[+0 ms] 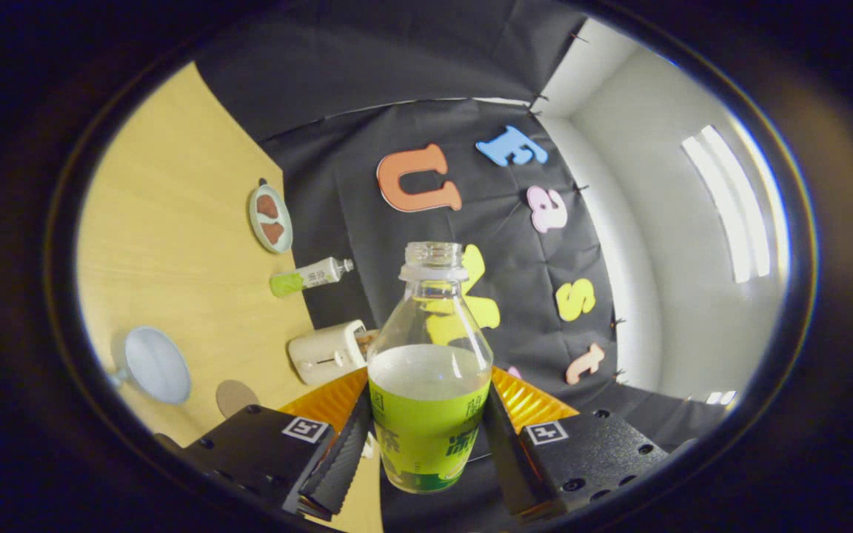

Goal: Take the bottle from table, then pour the juice into the cup, finally place the bottle on the coaster

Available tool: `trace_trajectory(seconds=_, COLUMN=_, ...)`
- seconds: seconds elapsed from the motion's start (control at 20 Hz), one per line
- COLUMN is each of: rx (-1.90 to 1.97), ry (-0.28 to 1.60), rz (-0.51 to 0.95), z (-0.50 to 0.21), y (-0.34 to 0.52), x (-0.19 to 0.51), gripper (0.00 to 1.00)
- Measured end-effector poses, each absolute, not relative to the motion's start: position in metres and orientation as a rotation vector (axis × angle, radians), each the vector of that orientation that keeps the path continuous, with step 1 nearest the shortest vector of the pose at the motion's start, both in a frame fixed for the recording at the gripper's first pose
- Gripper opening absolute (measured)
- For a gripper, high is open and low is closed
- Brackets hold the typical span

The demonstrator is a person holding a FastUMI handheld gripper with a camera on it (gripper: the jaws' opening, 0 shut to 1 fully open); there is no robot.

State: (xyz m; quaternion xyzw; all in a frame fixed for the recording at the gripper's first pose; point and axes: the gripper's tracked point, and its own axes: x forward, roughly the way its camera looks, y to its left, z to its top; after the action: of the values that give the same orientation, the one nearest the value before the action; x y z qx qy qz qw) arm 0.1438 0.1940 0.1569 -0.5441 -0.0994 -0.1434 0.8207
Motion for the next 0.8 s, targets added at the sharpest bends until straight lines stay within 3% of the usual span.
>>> trace_trajectory(seconds=0.45, rx=-0.456, ry=-0.192, rz=-0.289, z=0.147, y=0.147, x=0.167, gripper=0.81)
trace_trajectory(seconds=0.8, rx=-0.131, ry=-0.031, rz=-0.12, z=0.09, y=0.152, x=0.208, gripper=0.77)
